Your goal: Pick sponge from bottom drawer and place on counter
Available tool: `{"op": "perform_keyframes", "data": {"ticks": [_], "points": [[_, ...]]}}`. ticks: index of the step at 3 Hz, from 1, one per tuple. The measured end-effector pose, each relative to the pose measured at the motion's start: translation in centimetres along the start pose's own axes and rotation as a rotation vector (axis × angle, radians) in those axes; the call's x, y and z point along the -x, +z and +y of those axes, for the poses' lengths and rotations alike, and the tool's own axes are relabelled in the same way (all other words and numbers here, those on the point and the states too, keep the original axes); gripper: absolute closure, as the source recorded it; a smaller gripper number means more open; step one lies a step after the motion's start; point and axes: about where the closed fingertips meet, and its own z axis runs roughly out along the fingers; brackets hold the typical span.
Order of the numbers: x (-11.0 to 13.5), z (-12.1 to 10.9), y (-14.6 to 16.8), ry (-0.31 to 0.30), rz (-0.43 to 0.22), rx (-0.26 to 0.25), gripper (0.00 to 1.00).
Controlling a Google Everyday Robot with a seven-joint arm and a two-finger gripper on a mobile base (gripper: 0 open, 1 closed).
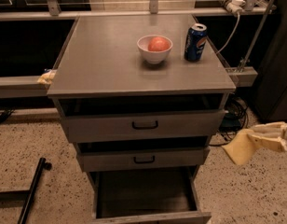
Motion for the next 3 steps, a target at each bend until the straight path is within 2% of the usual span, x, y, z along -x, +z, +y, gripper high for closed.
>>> {"op": "perform_keyframes", "data": {"ticks": [1,2,3], "points": [[0.0,0.0,0.0,0.0,0.0,0.0,1.0],[6.3,0.4,0.4,-0.03,-0.035,0.071,1.0],[16.0,1.8,0.6,-0.074,-0.097,0.172,1.0]]}}
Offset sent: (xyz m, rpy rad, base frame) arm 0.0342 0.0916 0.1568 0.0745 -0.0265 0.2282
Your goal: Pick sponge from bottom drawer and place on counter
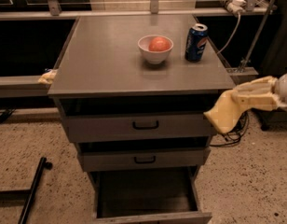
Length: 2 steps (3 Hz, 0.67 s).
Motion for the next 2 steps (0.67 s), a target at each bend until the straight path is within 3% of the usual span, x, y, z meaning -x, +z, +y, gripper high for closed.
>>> {"op": "perform_keyframes", "data": {"ticks": [1,2], "points": [[8.16,-0.57,1.81,-0.07,-0.066,0.061,1.0],[8.16,-0.6,1.82,-0.07,-0.066,0.06,1.0]]}}
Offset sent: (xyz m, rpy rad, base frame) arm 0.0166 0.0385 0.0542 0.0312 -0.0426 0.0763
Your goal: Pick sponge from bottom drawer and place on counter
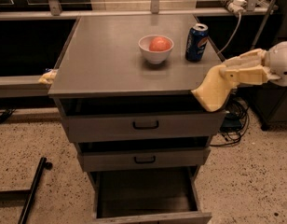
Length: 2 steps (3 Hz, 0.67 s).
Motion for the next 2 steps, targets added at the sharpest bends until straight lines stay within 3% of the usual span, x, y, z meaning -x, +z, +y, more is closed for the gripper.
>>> {"op": "perform_keyframes", "data": {"ticks": [2], "points": [[-1.9,-6.3,1.5,0.022,0.067,-0.069,1.0]]}}
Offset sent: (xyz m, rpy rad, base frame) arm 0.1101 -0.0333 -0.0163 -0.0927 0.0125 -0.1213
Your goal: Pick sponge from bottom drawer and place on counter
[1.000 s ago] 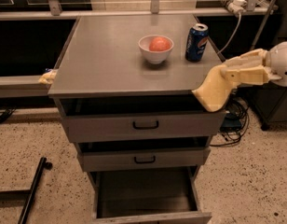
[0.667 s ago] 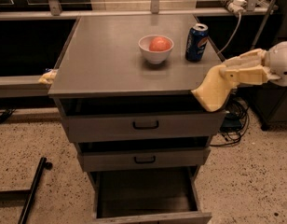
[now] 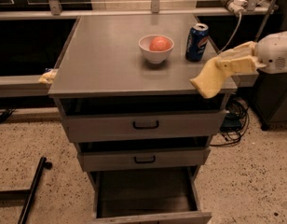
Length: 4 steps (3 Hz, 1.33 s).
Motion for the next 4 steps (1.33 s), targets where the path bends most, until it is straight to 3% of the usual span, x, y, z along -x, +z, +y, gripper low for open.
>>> {"op": "perform_keyframes", "data": {"ticks": [2,4], "points": [[-1.3,-5.9,3.1,0.001,0.028,-0.034,1.0],[-1.9,-9.5,6.6,0.07,0.002,-0.071,1.0]]}}
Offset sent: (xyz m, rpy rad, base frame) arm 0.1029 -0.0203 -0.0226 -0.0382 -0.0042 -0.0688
